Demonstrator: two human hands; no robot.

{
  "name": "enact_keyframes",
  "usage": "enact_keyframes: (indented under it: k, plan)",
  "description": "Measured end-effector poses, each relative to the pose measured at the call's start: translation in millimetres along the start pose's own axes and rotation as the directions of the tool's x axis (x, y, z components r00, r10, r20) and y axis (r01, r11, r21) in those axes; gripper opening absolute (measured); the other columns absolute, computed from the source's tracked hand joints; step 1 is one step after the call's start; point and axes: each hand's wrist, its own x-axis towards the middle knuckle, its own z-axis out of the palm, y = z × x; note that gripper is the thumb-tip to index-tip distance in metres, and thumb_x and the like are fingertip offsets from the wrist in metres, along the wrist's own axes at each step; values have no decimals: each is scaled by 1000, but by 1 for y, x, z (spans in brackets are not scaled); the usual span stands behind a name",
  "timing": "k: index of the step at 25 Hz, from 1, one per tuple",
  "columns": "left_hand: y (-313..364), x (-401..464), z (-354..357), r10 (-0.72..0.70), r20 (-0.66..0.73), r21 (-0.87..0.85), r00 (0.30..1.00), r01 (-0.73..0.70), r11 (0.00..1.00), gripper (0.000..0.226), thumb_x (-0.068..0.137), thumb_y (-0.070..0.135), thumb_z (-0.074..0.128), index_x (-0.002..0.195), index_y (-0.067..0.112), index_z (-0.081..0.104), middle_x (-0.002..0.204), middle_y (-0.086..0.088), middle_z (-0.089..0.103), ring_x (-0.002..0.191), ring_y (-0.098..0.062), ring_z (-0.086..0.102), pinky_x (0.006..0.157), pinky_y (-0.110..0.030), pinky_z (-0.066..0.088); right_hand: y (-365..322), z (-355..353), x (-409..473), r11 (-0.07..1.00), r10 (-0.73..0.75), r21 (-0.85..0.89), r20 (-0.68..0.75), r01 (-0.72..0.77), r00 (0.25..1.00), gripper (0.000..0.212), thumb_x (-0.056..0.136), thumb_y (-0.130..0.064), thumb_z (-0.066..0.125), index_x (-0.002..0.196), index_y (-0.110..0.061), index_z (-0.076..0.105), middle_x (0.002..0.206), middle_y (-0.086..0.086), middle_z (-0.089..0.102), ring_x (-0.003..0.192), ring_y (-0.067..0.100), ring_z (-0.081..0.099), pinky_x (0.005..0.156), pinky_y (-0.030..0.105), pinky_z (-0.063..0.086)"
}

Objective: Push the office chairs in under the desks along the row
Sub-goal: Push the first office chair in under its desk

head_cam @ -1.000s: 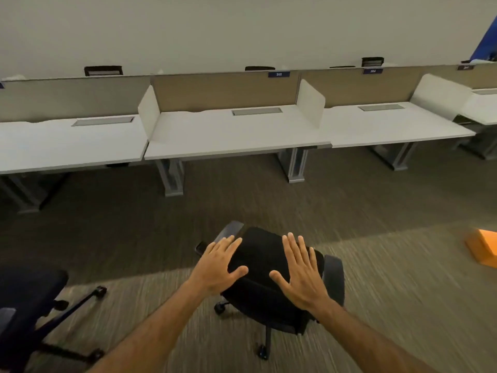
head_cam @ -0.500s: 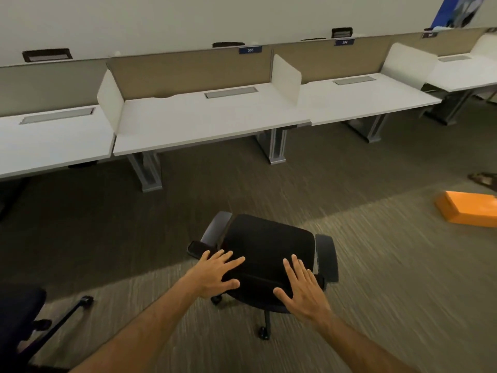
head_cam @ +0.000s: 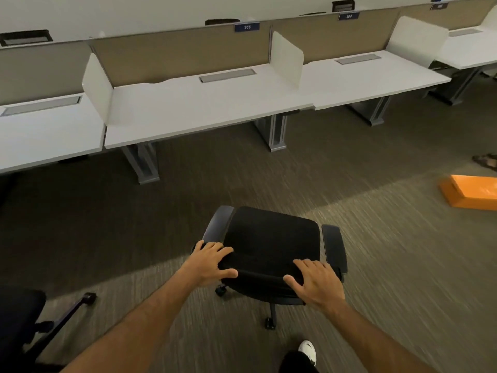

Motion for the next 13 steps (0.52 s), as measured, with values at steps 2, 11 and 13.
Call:
enact_keyframes:
  k: [2,11,13]
  plan:
    - [-3,9,-3,-11,0,-20,1000,11,1000,93,79,92,34,155,39,31,160,5,36,149,-19,27,124,-51,10,9,-4,8,1000,-26,-8,-8,26,1000,92,88,-85,5,142,-28,52,131,-7,63,119,16,59,104,39,42]
    - [28,37,-3,-95,-93,-79,991,87,993,104,69,103,25,145,36,45,140,8,51,131,-16,44,116,-47,26,73,-24,67,984,-168,-53,52,170,984,89,88,-86,8,140,-30,54,129,-10,63,117,12,58,104,37,41]
    - [43,49,-10,-115,-95,-76,989,109,991,102,69,103,27,141,33,48,136,7,52,127,-18,46,113,-47,29,94,-29,86,980,-191,-46,90,196,977,92,85,-87,4,140,-31,52,130,-11,62,117,11,57,103,36,41]
